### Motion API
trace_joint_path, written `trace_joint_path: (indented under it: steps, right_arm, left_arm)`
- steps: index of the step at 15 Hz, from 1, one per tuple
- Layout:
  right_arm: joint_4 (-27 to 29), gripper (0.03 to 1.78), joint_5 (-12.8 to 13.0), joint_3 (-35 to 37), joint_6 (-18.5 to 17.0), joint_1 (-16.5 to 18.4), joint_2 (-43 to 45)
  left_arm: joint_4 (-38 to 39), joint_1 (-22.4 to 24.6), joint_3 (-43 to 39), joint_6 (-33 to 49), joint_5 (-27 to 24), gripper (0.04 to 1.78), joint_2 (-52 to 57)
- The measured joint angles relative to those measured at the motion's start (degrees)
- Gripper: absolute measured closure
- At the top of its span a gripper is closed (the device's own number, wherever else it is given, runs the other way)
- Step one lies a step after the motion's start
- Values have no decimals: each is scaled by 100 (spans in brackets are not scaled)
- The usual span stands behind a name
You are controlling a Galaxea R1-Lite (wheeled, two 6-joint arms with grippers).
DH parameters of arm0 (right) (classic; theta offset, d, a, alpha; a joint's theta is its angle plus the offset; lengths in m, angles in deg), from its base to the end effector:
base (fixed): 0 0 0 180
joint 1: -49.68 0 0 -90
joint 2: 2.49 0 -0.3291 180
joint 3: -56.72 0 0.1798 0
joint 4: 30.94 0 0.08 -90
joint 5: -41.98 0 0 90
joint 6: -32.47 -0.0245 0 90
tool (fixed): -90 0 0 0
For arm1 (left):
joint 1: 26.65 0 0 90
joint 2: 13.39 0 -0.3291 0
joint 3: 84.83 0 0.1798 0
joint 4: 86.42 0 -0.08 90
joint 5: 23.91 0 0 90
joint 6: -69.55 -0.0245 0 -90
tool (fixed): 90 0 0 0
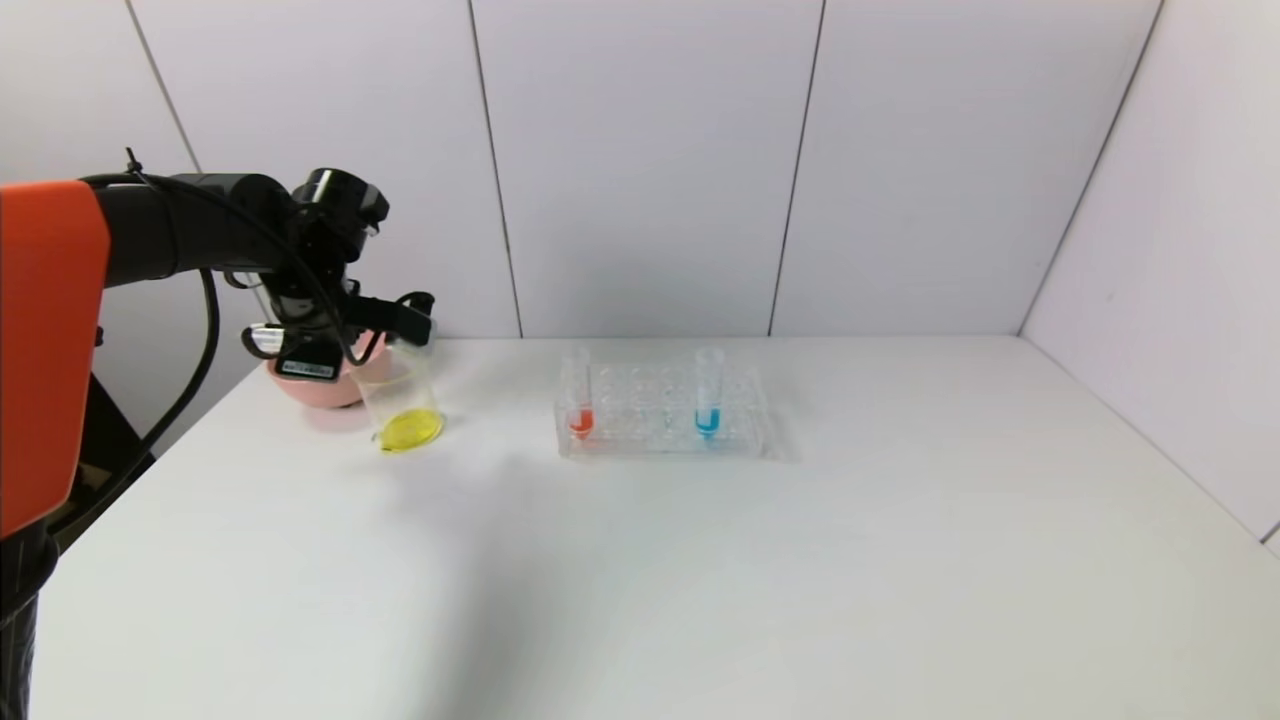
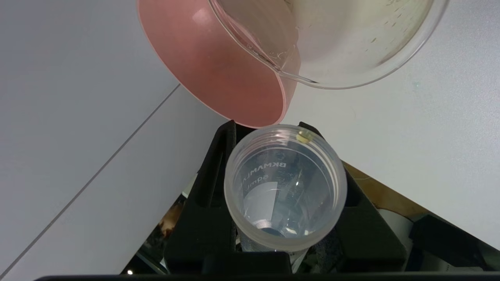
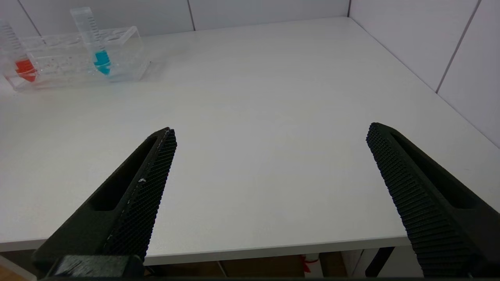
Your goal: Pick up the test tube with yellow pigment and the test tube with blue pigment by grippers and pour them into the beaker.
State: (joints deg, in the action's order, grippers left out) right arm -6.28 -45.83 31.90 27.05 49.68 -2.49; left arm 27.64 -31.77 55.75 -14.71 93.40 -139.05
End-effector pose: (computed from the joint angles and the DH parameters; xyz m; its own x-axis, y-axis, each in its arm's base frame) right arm -0.0614 -0.0009 0.0758 0.9993 -0.0382 0.0028 0.0378 0.9948 0.0946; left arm 0.4289 -0.0271 0.2346 0.5976 0.4071 -0.6907 0.7496 0.0221 0.6616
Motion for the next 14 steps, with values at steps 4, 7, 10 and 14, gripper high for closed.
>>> trace_joint_path:
  steps: [4, 7, 10, 14]
  right_arm:
    - [0, 4, -2, 0, 0, 0, 0]
    - [0, 4, 0, 0, 0, 0, 0]
    - [0, 4, 0, 0, 0, 0, 0]
    - [0, 4, 0, 0, 0, 0, 0]
  left_arm:
    - [5, -35, 0, 0, 30, 127, 2]
    - [-17, -35, -2, 48, -77, 127, 63]
    - [-57, 74, -11, 516, -719, 127, 289]
    - [-2, 666, -140, 2142, -3160, 127, 614]
